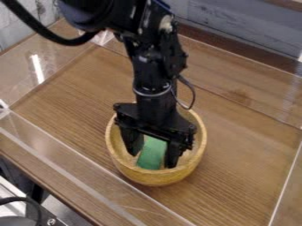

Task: Remove the green block from inside the brown bowl and put it on the table

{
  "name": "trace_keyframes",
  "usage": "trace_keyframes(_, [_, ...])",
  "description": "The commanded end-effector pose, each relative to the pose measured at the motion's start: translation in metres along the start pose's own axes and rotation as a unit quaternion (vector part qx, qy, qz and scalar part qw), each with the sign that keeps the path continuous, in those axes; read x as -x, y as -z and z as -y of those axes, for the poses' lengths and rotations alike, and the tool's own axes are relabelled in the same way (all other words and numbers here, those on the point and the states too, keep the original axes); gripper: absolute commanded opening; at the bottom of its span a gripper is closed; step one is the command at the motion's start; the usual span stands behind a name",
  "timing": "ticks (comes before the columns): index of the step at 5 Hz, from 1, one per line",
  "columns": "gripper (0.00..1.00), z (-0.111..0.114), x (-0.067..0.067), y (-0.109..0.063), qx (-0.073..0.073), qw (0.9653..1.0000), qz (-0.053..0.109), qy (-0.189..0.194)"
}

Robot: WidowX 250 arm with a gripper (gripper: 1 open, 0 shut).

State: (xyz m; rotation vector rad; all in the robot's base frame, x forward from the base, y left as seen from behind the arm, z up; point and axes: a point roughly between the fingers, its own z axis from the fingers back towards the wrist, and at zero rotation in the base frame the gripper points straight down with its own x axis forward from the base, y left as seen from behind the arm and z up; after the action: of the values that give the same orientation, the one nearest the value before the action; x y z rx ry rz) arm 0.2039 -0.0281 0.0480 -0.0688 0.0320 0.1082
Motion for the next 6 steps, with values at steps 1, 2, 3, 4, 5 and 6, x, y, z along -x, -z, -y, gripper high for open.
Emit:
trace_keyframes(1, [1.0,0.003,-0.006,0.0,0.007,0.9999,0.014,0.004])
trace_keyframes(2, [1.0,0.002,-0.008,0.004,0.009,0.9999,0.015,0.003])
trace_keyframes(3, [1.0,0.002,-0.009,0.009,0.011,0.9998,0.015,0.001])
trace_keyframes(4, [1.0,0.001,-0.01,0.012,0.013,0.9998,0.014,0.0])
trace_keyframes(5, [0.0,0.001,-0.011,0.015,0.014,0.9998,0.013,-0.002])
trace_keyframes(6, [0.0,0.002,-0.009,0.014,0.016,0.9999,0.007,-0.001])
